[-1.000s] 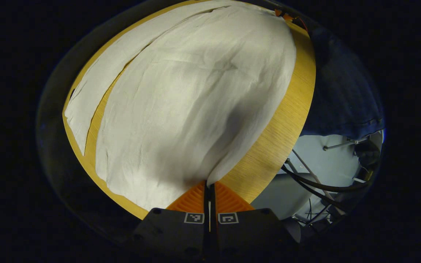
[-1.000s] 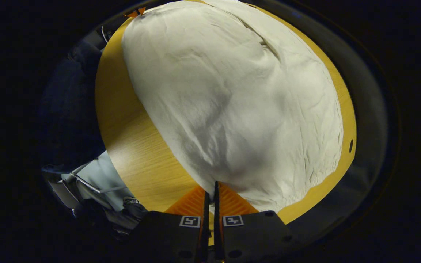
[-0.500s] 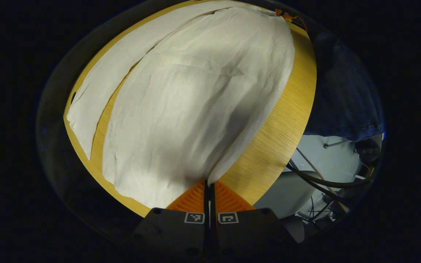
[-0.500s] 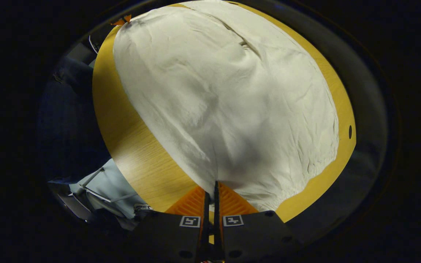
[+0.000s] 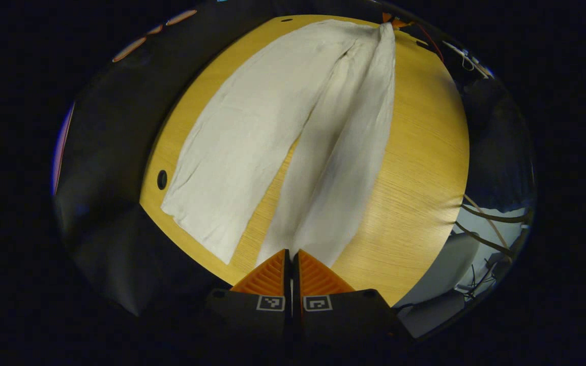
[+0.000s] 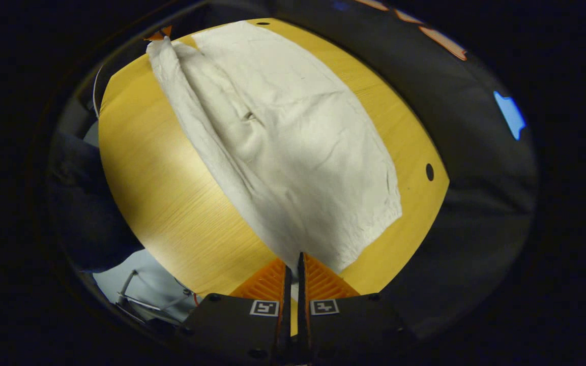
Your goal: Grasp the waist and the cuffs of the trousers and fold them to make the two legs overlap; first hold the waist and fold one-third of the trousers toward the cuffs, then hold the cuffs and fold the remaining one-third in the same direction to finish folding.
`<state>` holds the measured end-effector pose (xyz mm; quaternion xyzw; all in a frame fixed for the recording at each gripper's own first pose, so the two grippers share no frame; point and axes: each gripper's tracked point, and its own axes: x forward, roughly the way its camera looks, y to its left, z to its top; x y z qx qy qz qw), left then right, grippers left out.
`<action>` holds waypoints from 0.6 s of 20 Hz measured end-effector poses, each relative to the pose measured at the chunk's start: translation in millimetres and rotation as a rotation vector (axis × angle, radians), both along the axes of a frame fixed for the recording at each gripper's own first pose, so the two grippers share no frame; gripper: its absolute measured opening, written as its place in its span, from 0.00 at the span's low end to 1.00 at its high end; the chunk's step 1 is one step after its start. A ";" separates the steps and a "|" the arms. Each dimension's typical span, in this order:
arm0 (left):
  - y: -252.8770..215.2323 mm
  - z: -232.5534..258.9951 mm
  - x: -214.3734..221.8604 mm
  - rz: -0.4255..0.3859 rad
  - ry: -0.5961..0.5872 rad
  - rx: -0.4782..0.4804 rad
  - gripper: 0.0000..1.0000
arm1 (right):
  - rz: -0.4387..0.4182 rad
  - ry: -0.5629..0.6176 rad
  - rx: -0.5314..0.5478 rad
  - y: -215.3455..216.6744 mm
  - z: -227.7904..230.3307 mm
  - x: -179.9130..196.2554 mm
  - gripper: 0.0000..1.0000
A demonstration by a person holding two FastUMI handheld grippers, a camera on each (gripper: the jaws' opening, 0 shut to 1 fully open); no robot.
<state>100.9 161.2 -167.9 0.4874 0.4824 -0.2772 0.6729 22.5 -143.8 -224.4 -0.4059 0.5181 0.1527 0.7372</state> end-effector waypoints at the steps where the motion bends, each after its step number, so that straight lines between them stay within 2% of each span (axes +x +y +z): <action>1: -6.7 5.5 18.2 -0.018 -0.015 0.007 0.00 | -0.015 -0.024 -0.006 -0.2 5.9 8.2 0.06; 2: -12.8 10.1 36.0 -0.033 -0.025 0.022 0.00 | -0.022 -0.046 -0.017 -0.7 12.1 18.4 0.08; 4: -24.6 20.7 74.5 -0.057 -0.049 0.062 0.00 | -0.041 -0.083 -0.014 0.6 23.0 41.3 0.06; 5: -30.8 26.1 95.2 -0.054 -0.063 0.079 0.00 | -0.053 -0.102 -0.004 -0.5 28.2 56.7 0.08; 6: -39.4 30.8 116.9 -0.046 -0.080 0.083 0.00 | -0.066 -0.116 0.007 -0.6 32.6 71.5 0.06; 12: -105.1 30.3 251.4 0.122 -0.255 0.034 0.00 | -0.149 -0.242 0.090 -10.6 32.2 158.3 0.06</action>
